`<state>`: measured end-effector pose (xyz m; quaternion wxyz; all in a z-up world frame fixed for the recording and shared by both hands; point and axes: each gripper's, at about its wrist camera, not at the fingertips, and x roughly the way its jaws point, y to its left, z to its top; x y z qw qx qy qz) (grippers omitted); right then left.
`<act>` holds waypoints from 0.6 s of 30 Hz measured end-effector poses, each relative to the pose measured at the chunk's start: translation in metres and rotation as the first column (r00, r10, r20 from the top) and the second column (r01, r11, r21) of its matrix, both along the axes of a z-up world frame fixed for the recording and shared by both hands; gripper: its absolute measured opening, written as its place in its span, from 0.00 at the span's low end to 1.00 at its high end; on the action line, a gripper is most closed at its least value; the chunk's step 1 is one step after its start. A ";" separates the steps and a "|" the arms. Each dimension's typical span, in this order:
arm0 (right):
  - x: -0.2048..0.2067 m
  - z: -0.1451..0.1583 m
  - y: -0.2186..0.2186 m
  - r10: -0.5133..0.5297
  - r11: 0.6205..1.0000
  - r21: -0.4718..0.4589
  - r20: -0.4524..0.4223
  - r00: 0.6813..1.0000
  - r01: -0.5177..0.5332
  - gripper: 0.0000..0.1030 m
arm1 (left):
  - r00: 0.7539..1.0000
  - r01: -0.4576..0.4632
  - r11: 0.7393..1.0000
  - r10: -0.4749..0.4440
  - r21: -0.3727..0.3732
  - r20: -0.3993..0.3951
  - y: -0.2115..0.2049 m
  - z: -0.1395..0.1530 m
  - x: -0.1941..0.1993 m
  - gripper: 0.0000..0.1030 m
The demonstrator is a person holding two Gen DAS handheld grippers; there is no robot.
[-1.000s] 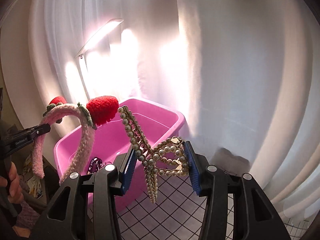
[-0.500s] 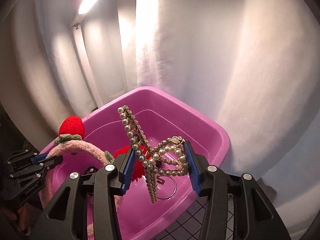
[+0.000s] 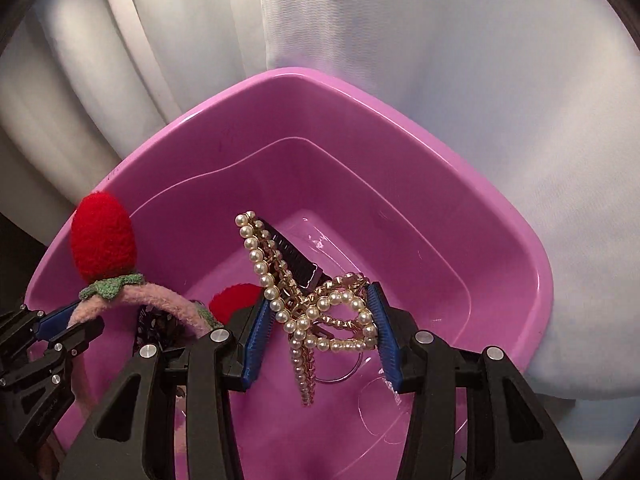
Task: Organize jewelry
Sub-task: 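Open the left gripper over the tub while the right gripper releases the pearl clip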
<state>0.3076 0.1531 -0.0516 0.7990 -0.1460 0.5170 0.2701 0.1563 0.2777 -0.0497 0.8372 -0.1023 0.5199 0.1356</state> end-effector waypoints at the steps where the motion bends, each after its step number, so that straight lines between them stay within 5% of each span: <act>1: 0.001 -0.003 0.001 -0.001 1.000 -0.011 -0.012 1.000 0.001 0.44 | 1.000 -0.005 1.000 0.005 -0.008 -0.011 0.000 -0.003 0.001 0.21; 8: 0.008 -0.015 0.012 0.008 0.998 -0.069 -0.046 0.999 -0.011 0.44 | 0.999 -0.023 1.000 0.022 -0.016 -0.042 -0.002 -0.008 0.003 0.29; 10: 0.010 -0.014 0.014 0.004 0.998 -0.063 -0.045 0.999 -0.007 0.45 | 0.998 -0.031 0.999 0.031 -0.009 -0.049 -0.002 -0.009 0.004 0.62; 11: 0.010 -0.012 0.014 0.001 0.998 -0.062 -0.044 0.999 -0.004 0.45 | 0.998 -0.040 0.999 0.039 -0.005 -0.048 -0.002 -0.007 0.003 0.69; 15: 0.015 -0.010 0.011 -0.011 0.998 -0.061 -0.044 0.999 0.008 0.45 | 0.999 -0.038 0.999 0.039 0.031 -0.026 -0.002 0.001 0.001 0.86; 18: 0.016 -0.011 0.012 -0.003 0.998 -0.056 -0.048 0.999 0.001 0.48 | 0.998 -0.044 0.999 0.045 0.024 -0.042 0.000 0.000 0.001 0.89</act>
